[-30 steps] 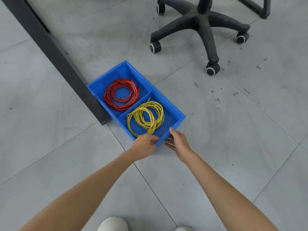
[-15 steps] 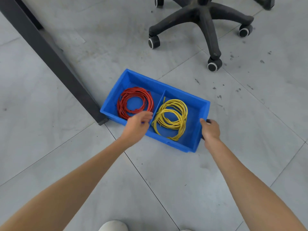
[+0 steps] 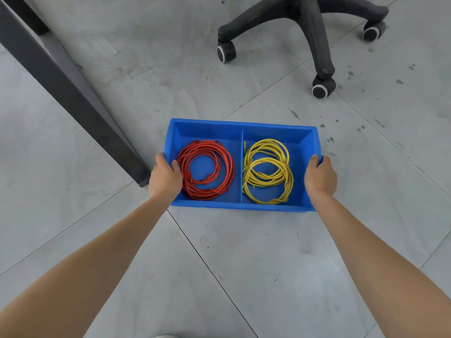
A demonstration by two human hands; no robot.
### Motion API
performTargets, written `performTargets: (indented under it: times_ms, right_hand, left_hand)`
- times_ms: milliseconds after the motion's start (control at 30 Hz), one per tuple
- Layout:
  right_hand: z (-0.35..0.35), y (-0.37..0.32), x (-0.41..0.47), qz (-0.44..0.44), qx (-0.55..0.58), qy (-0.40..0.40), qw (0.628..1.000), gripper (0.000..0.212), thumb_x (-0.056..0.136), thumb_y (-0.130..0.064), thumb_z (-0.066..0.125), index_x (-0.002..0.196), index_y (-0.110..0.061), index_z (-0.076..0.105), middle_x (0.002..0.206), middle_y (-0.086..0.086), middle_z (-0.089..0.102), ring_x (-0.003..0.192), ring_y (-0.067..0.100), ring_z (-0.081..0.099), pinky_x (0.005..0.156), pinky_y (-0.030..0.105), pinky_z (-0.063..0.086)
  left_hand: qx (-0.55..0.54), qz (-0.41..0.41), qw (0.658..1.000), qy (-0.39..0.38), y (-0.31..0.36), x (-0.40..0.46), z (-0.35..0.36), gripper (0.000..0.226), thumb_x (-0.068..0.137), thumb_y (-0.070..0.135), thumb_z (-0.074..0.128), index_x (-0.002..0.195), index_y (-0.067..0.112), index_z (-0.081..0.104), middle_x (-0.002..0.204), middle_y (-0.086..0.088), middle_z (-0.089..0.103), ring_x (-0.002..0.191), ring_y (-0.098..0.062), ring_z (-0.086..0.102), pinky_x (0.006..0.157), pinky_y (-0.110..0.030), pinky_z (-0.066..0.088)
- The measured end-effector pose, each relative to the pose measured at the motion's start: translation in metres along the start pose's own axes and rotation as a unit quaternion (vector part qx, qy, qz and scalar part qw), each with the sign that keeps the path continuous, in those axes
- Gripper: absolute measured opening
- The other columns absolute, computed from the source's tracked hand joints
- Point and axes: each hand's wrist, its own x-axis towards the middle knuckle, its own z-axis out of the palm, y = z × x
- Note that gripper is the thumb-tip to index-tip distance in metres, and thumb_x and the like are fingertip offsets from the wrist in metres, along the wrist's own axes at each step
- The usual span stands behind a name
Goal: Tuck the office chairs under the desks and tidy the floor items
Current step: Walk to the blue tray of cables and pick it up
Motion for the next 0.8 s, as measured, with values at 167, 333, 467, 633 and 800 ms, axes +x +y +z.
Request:
performTargets:
  times_ms: [167, 333, 467, 633, 800]
  right_hand:
    - [0.003, 0.004, 0.002, -0.017, -0.036, 0.007, 0.999, 0.036, 0.098, -0.033, 0.033, 0.094, -0.003, 0.051, 0.103, 0.021, 0.06, 0.092, 0.037, 0.055, 0.065, 0.034, 0.033]
    - [0.0, 0.01, -0.01, -0.026, -0.054, 0.022, 0.998, 0.04, 0.099, -0.032, 0.032, 0.102, 0.002, 0.053, 0.104, 0.02, 0.06, 0.093, 0.036, 0.055, 0.064, 0.035, 0.033]
    - [-0.006, 0.016, -0.026, -0.005, -0.04, 0.006, 0.999, 0.038, 0.099, -0.029, 0.033, 0.104, 0.002, 0.053, 0.106, 0.021, 0.06, 0.096, 0.037, 0.055, 0.065, 0.034, 0.035]
    - [-0.054, 0.02, -0.062, 0.019, -0.058, 0.016, 0.998, 0.038, 0.1, -0.028, 0.031, 0.109, 0.003, 0.052, 0.109, 0.021, 0.059, 0.1, 0.039, 0.055, 0.068, 0.037, 0.037]
    - [-0.147, 0.02, -0.116, 0.072, -0.039, 0.031, 0.996, 0.036, 0.099, -0.029, 0.032, 0.105, 0.0, 0.053, 0.106, 0.018, 0.06, 0.096, 0.036, 0.055, 0.066, 0.035, 0.036]
  left_hand:
    - [-0.018, -0.009, 0.999, 0.037, -0.004, -0.001, 0.002, 0.034, 0.097, 0.023, 0.036, 0.124, 0.001, 0.04, 0.119, -0.025, 0.047, 0.107, -0.04, 0.047, 0.078, -0.039, 0.035]
    - [-0.062, -0.033, 0.997, 0.035, -0.008, -0.013, 0.001, 0.036, 0.097, 0.02, 0.036, 0.13, 0.006, 0.04, 0.124, -0.024, 0.046, 0.111, -0.038, 0.045, 0.085, -0.039, 0.036]
    - [-0.077, -0.035, 0.996, 0.031, -0.018, -0.034, -0.004, 0.042, 0.097, 0.018, 0.036, 0.139, 0.015, 0.032, 0.131, -0.022, 0.042, 0.115, -0.037, 0.045, 0.094, -0.041, 0.037]
    - [-0.06, -0.049, 0.997, 0.027, -0.003, -0.077, -0.035, 0.041, 0.097, 0.019, 0.036, 0.138, 0.019, 0.033, 0.13, -0.02, 0.042, 0.113, -0.037, 0.047, 0.093, -0.042, 0.038]
    - [-0.041, -0.044, 0.998, 0.001, 0.033, -0.146, -0.086, 0.04, 0.097, 0.02, 0.035, 0.137, 0.021, 0.034, 0.128, -0.018, 0.042, 0.108, -0.037, 0.05, 0.09, -0.042, 0.04]
